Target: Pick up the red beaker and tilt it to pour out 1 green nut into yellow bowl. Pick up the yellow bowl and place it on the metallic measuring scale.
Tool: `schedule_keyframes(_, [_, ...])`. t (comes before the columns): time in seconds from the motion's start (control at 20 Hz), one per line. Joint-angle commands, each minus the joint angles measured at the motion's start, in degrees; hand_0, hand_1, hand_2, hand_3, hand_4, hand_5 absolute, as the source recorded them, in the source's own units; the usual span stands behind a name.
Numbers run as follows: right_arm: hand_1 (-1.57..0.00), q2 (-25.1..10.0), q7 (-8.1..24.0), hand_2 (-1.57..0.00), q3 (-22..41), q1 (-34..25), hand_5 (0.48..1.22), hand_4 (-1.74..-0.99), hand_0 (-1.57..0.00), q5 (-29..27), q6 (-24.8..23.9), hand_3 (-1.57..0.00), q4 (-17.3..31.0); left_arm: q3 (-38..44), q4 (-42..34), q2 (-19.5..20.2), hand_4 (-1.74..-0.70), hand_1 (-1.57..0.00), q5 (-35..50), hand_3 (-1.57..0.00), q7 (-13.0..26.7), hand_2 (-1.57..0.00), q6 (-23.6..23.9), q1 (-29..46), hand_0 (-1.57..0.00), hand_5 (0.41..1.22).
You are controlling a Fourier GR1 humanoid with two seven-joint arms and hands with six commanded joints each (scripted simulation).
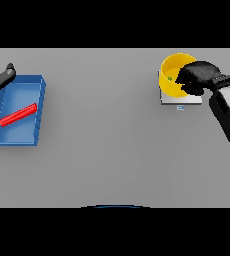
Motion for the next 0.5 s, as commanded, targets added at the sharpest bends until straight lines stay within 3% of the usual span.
schedule_keyframes(0.0, [-1.41,0.15,-0.69,-1.48,-0.05,-0.19,1.221,-1.729,-1.53,-0.06,-0.42,-1.51,1.15,-0.17,-0.57,0.03,-0.83,0.0,0.01,0.0,0.77,0.0,0.0,-0.26,0.0,0.771])
schedule_keyframes(0.1, [-1.37,0.67,-0.95,-1.45,0.01,-0.76,1.221,-1.73,-1.51,0.47,-1.72,-1.53,4.74,-0.18,-0.4,-0.04,-0.84,0.0,0.21,0.0,1.87,0.0,-0.1,-0.55,0.0,0.772])
schedule_keyframes(0.45, [-1.21,0.79,-3.37,-1.32,0.55,-2.0,1.221,-1.73,-1.4,0.99,-3.42,-1.56,10.11,-0.53,0.71,-0.4,-0.84,0.0,-0.37,0.0,1.94,0.0,-0.21,-0.61,0.0,0.776])
